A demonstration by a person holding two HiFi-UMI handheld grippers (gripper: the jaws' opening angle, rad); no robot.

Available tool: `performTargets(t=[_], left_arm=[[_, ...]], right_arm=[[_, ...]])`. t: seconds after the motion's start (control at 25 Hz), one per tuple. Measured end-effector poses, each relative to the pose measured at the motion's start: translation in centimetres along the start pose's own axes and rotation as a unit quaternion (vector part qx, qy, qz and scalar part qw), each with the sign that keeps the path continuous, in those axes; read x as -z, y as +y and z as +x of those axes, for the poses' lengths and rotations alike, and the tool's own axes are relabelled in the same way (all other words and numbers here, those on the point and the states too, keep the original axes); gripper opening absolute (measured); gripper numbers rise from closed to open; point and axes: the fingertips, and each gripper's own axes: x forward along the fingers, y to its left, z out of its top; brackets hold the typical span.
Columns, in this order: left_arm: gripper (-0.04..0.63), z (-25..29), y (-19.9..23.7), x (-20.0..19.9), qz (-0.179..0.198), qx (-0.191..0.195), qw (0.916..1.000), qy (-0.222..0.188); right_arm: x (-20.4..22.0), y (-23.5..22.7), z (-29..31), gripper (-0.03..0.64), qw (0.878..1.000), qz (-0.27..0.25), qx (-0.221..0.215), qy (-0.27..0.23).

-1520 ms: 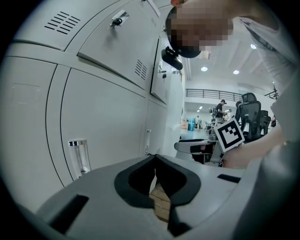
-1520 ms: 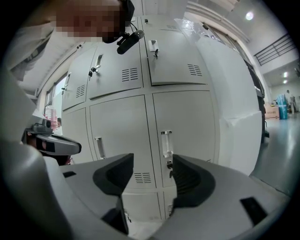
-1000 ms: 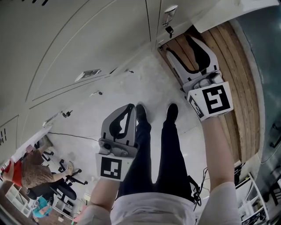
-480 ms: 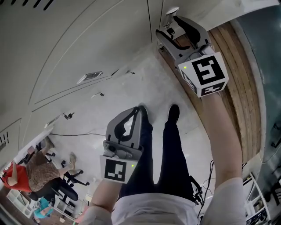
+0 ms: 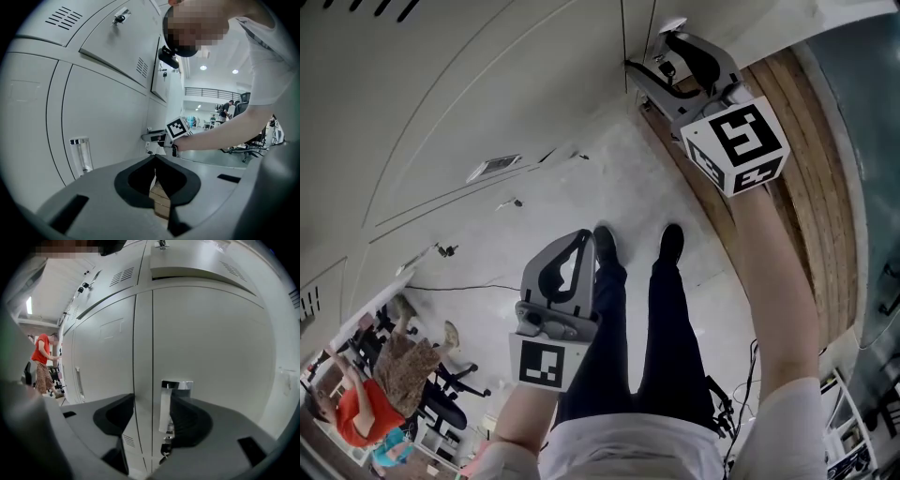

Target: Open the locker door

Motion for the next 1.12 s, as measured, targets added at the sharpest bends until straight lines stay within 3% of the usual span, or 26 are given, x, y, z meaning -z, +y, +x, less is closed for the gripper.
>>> performTargets(t=[0.84, 1.12], left_arm=[[0.009, 0.2, -0.7, 0.2, 0.001, 0.009, 1.0000, 0.000], [0.009, 0.2, -2.2, 0.5, 0.005, 0.022, 0.9997, 0.005]], right_arm=[[0.9, 0.5, -2.7, 0.230, 1.000, 0.014, 0.020, -0.003], [1.5, -0.4, -5.0, 0.157, 0.999, 0.014, 0.044, -0.001]])
